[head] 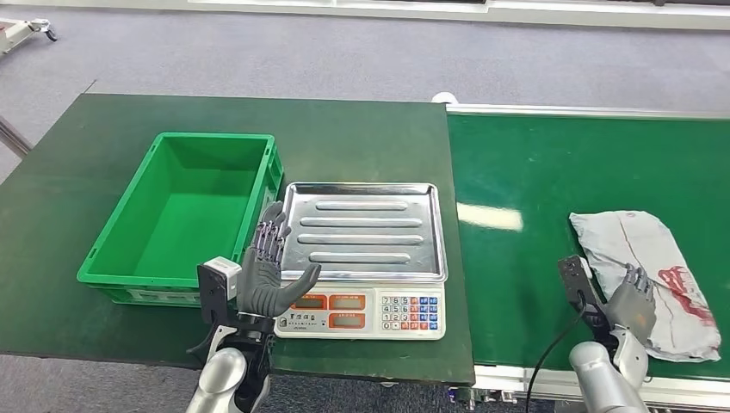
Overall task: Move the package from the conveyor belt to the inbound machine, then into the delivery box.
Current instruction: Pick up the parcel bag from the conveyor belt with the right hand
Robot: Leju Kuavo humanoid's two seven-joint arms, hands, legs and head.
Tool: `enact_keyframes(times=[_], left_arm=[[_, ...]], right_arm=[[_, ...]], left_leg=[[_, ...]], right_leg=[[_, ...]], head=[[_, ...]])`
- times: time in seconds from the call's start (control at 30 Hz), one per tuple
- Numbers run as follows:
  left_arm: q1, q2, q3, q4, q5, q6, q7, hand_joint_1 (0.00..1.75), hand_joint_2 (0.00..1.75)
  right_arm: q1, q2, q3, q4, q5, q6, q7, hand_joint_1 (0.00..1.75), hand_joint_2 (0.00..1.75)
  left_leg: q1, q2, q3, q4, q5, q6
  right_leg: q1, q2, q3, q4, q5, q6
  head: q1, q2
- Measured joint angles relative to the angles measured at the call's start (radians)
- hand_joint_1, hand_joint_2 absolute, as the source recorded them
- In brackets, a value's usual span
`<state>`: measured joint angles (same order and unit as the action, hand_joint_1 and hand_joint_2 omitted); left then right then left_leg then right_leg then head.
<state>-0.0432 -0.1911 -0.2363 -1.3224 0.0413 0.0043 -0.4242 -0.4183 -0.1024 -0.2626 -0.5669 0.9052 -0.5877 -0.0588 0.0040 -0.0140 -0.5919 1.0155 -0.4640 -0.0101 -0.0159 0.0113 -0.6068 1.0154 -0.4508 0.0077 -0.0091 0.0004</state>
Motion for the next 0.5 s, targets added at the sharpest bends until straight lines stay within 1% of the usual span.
enact_keyframes(times=[0.17, 0.5], left_arm=[[0.005, 0.000, 0.003, -0.006, -0.002, -0.005, 0.005, 0.00, 1.75], [0.007, 0.000, 0.006, -0.008, -0.003, -0.005, 0.005, 0.00, 1.75]], right_arm=[[0.000, 0.000, -0.022, 0.043, -0.025, -0.015, -0.002, 0.00, 1.75], [0.000, 0.001, -0.043, 0.059, -0.053, -0.017, -0.009, 0.00, 1.75]], left_leg=[[0.000, 0.000, 0.000, 0.000, 0.000, 0.000], [0.000, 0.000, 0.000, 0.000, 0.001, 0.001]], right_leg=[[0.000, -0.001, 0.000, 0.000, 0.000, 0.000], [0.000, 0.000, 0.000, 0.000, 0.000, 0.000]], head=[[0.000, 0.000], [0.000, 0.000]])
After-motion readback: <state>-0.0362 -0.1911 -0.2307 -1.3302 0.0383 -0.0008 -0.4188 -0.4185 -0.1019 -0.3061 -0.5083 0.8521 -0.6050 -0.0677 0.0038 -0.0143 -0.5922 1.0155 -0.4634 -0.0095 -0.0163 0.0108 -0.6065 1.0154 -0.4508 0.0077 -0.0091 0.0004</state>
